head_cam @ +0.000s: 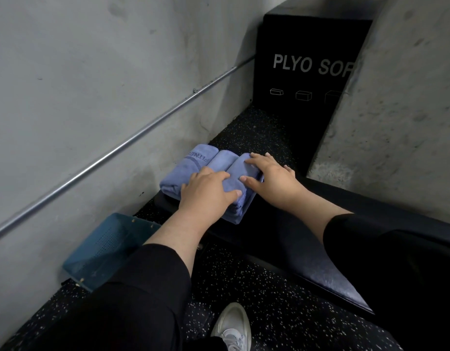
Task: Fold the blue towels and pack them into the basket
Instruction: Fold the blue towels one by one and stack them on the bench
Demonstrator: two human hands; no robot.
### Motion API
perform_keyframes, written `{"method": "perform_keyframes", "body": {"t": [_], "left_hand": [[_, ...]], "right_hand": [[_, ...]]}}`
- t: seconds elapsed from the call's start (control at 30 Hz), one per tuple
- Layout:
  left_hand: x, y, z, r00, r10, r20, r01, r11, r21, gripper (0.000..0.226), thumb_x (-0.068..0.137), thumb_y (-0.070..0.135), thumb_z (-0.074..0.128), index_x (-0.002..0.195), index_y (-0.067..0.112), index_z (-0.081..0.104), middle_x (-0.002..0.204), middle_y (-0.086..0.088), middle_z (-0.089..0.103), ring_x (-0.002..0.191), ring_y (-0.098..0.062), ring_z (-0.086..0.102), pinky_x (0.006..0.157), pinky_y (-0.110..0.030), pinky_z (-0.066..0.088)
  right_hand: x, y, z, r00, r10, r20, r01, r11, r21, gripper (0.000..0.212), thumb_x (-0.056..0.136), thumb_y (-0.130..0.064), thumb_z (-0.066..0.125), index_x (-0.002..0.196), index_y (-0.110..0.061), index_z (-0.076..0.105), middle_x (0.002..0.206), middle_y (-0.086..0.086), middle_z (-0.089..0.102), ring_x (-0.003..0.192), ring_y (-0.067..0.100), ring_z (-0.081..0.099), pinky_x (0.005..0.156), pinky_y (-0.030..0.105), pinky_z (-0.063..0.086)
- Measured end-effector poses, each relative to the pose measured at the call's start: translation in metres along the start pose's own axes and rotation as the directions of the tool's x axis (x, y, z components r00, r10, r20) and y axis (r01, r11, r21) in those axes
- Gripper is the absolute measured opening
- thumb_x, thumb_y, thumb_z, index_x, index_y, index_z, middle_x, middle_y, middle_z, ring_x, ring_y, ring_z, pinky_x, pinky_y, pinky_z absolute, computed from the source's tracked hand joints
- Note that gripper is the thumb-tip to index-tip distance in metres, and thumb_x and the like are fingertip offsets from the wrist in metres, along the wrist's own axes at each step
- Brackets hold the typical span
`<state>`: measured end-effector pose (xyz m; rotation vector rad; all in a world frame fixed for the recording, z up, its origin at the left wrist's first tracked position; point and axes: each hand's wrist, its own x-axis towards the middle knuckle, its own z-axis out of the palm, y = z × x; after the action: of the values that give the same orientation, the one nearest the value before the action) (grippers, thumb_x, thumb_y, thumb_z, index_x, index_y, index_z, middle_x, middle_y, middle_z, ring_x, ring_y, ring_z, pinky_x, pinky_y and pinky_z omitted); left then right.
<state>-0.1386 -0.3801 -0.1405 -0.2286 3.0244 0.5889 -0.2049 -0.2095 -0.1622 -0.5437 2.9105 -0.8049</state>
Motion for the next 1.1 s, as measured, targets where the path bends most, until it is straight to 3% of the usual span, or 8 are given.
{"method": "perform_keyframes", "body": {"t": [0.2, 0.4, 0.77, 0.93, 1.1], "left_hand": [[-0.002, 0.006, -0.005, 0.999, 0.03, -0.038, -0.033, 0.997, -0.076, 0.054, 0.094, 0.055, 0.056, 0.143, 0.033, 0.05, 0.148, 0.0, 0.045, 0.138, -0.026, 0.038, 0.11, -0.051, 0.036], [0.001, 0.006, -0.005, 0.998, 0.039, -0.058, -0.048, 0.986, -0.159, 0.046, 0.098, 0.05, 0.053, 0.14, 0.029, 0.056, 0.146, -0.001, 0.048, 0.135, -0.026, 0.042, 0.11, -0.051, 0.037], [0.002, 0.019, -0.006, 0.972, 0.105, -0.209, -0.158, 0.954, -0.254, 0.034, 0.102, 0.037, 0.05, 0.131, 0.023, 0.063, 0.136, -0.003, 0.057, 0.128, -0.025, 0.051, 0.106, -0.051, 0.041], [-0.011, 0.064, -0.009, 0.94, 0.164, -0.3, -0.256, 0.919, -0.298, 0.028, 0.103, 0.034, 0.049, 0.119, 0.02, 0.067, 0.119, -0.004, 0.063, 0.111, -0.023, 0.056, 0.098, -0.04, 0.045], [-0.047, 0.146, 0.009, 0.887, 0.382, -0.259, -0.446, 0.855, -0.264, 0.027, 0.102, 0.036, 0.052, 0.119, 0.021, 0.068, 0.111, -0.001, 0.063, 0.102, -0.021, 0.059, 0.088, -0.041, 0.05]], "right_hand": [[-0.004, -0.005, -0.01, 0.993, -0.049, -0.106, 0.048, 0.999, -0.003, 0.046, 0.099, -0.049, 0.052, 0.142, -0.033, 0.051, 0.161, -0.015, 0.03, 0.154, 0.01, 0.01, 0.122, 0.055, 0.005], [-0.007, -0.002, -0.017, 0.992, -0.02, -0.124, 0.024, 0.999, 0.032, 0.039, 0.105, -0.042, 0.042, 0.142, -0.032, 0.051, 0.16, -0.013, 0.034, 0.153, 0.01, 0.014, 0.122, 0.053, 0.008], [-0.039, 0.023, -0.034, 0.97, -0.024, -0.243, 0.054, 0.992, 0.114, 0.038, 0.105, -0.039, 0.043, 0.141, -0.03, 0.053, 0.157, -0.011, 0.04, 0.151, 0.009, 0.022, 0.122, 0.053, 0.017], [-0.085, 0.046, -0.052, 0.957, 0.019, -0.291, 0.023, 0.99, 0.141, 0.04, 0.104, -0.04, 0.046, 0.141, -0.028, 0.054, 0.155, -0.011, 0.043, 0.149, 0.009, 0.028, 0.12, 0.051, 0.026], [-0.16, 0.082, -0.083, 0.949, 0.088, -0.302, -0.058, 0.993, 0.108, 0.042, 0.102, -0.041, 0.048, 0.141, -0.026, 0.055, 0.153, -0.009, 0.046, 0.143, 0.008, 0.038, 0.121, 0.036, 0.029]]}}
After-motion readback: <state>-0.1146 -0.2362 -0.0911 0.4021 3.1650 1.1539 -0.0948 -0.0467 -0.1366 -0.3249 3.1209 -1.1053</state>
